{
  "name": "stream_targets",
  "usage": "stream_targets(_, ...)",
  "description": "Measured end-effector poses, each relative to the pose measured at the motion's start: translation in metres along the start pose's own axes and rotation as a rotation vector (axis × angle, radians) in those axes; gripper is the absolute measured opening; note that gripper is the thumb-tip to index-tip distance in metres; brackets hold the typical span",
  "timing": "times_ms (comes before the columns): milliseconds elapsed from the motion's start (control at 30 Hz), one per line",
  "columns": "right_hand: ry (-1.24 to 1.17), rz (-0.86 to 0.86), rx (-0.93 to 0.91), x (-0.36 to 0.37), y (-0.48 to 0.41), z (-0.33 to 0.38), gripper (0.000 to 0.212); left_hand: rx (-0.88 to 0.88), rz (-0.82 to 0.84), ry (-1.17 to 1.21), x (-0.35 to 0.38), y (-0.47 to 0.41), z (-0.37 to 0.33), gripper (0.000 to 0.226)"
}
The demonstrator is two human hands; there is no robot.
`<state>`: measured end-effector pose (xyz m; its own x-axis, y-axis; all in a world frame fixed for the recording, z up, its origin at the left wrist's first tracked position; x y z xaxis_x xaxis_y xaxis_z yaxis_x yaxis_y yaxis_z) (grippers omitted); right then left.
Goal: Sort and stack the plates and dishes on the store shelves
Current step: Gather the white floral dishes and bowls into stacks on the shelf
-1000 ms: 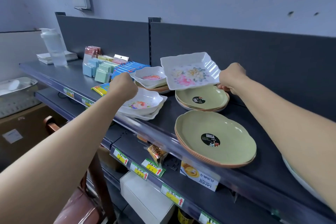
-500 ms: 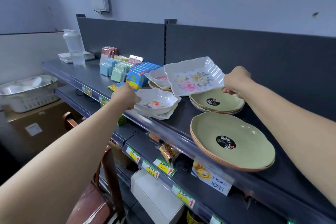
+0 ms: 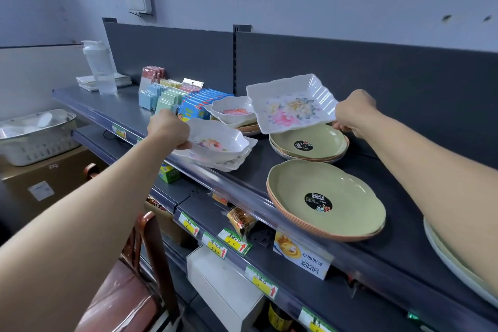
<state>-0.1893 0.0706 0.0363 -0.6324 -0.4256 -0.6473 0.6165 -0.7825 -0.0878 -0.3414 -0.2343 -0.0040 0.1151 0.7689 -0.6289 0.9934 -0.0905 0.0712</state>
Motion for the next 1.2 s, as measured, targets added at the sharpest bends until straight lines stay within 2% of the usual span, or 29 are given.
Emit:
stream_targets(133,-0.001,-0.015,0.001,-0.017,0.0,-0.006,0.025,0.04,-0.063,0.028,-0.005,0.013,-0.015,0.02)
stream_targets(267,-0.008,-0.046,0.015,-0.049,0.0,-0.021,0.011,0.081,-0.046,0.019,0.008,0.031,-0.04,0.013)
stream_targets(367,-0.016,-0.084,0.059,-0.084,0.0,-0.044,0.015,0.158,-0.008,0.027,0.03,0.045,-0.065,0.022)
stream_targets(500,0.012,-0.168,0.154,-0.144,0.008,-0.091,0.018,0.251,0.024,0.044,0.074,0.074,-0.108,0.008)
stream_targets(567,0.026,-0.212,0.212,-0.177,0.017,-0.119,0.021,0.308,0.072,0.033,0.1,0.088,-0.13,0.021)
stream_targets(900,0.191,-0.403,0.444,-0.317,0.093,-0.234,0.02,0.527,0.402,-0.03,0.224,0.19,-0.221,0.016)
stream_targets(1200,0.234,-0.472,0.631,-0.379,0.145,-0.323,0.029,0.621,0.534,0.014,0.288,0.257,-0.256,0.015)
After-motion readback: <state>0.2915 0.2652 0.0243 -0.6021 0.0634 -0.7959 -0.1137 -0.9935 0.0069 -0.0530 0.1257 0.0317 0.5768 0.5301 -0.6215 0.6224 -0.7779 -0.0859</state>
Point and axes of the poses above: each hand's wrist, its own y-axis away from the middle knuckle, its own x-axis out of the palm, z = x × y, the point moved 4 cm from there along -y, towards the middle knuckle, and after that the axes turned 7 degrees about z, right-handed, at the moved point
